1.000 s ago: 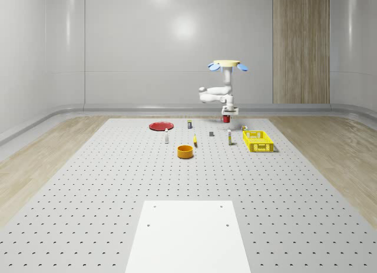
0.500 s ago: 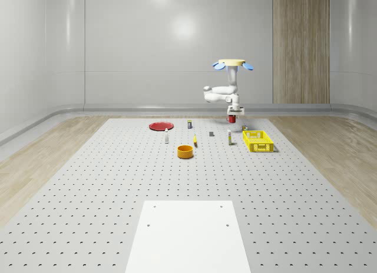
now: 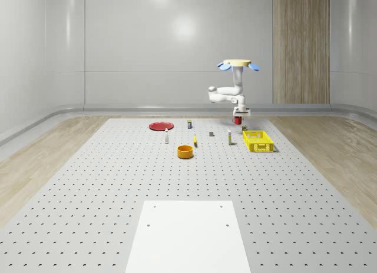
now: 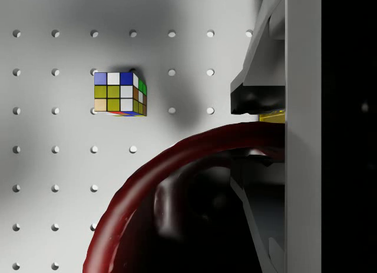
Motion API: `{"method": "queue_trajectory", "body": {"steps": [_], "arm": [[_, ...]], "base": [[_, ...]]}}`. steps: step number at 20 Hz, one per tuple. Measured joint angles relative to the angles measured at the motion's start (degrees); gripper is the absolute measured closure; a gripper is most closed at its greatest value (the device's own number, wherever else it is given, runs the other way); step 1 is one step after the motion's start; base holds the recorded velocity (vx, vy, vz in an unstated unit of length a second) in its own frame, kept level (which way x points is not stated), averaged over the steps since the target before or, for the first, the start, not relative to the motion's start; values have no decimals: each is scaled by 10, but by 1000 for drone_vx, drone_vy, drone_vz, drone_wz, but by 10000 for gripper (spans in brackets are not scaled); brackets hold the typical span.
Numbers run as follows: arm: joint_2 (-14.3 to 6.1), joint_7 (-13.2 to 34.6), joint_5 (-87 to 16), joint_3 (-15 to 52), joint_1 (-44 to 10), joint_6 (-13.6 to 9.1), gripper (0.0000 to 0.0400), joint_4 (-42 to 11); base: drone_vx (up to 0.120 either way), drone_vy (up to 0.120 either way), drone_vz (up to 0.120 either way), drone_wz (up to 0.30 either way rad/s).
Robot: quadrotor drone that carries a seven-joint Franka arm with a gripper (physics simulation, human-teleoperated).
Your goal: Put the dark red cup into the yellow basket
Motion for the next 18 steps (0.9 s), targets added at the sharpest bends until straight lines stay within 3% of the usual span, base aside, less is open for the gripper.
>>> {"method": "queue_trajectory", "body": {"steps": [18], "arm": [[-17, 4, 7, 3, -5, 16, 300, 1]], "base": [[120, 120, 0, 0]]}}
